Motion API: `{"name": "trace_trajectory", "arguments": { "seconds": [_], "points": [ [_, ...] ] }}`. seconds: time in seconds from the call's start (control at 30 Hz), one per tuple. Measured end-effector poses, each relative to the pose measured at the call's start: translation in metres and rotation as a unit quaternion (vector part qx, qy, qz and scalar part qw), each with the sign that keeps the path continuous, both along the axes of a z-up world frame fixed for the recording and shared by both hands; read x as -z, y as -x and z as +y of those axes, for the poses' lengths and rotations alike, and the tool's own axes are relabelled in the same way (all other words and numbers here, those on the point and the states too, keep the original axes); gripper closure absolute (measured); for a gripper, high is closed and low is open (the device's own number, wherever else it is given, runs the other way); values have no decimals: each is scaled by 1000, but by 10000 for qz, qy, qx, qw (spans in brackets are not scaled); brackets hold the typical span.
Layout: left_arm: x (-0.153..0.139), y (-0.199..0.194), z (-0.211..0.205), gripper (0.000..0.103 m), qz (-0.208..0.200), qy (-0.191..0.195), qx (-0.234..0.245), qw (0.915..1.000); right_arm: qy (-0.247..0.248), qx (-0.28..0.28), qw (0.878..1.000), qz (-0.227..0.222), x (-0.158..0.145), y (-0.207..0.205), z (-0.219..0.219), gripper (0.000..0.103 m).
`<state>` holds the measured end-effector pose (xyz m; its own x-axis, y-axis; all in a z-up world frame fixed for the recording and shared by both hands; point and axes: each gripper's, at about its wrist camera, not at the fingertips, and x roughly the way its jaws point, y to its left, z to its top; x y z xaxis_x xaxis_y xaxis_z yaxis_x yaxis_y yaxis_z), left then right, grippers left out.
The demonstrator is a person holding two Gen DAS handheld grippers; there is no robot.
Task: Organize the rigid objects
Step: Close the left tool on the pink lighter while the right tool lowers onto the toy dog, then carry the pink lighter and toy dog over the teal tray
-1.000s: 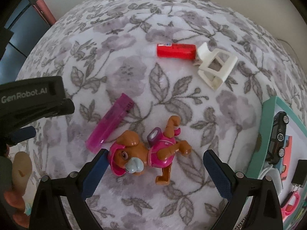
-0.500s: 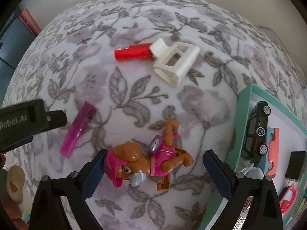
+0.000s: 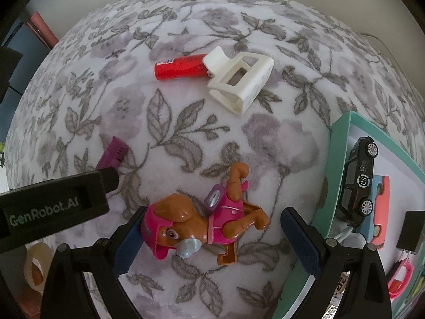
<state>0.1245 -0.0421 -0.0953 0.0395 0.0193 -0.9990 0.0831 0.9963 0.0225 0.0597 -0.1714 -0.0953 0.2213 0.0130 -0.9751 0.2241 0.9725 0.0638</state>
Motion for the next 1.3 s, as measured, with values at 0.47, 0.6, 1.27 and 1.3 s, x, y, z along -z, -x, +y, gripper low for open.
{"name": "trace_trajectory", "arguments": {
  "seconds": [0.47, 0.6, 1.27, 1.3],
  "points": [
    [-2, 6, -28, 57, -123, 166, 341, 9992, 242, -176, 9996, 2, 4, -1, 13, 8],
    [-5, 9, -35, 76, -153, 206, 339, 9991, 232, -150, 9996, -59, -1, 2, 14, 20],
    [-64, -13, -11, 83, -668, 737, 42, 9950, 35, 7, 9974, -722, -59, 11, -2, 20],
    [-72, -14, -11, 83, -755, 797, 31, 9940, 27, 47, 9965, -832, -68, 13, -4, 20]
  ]
}}
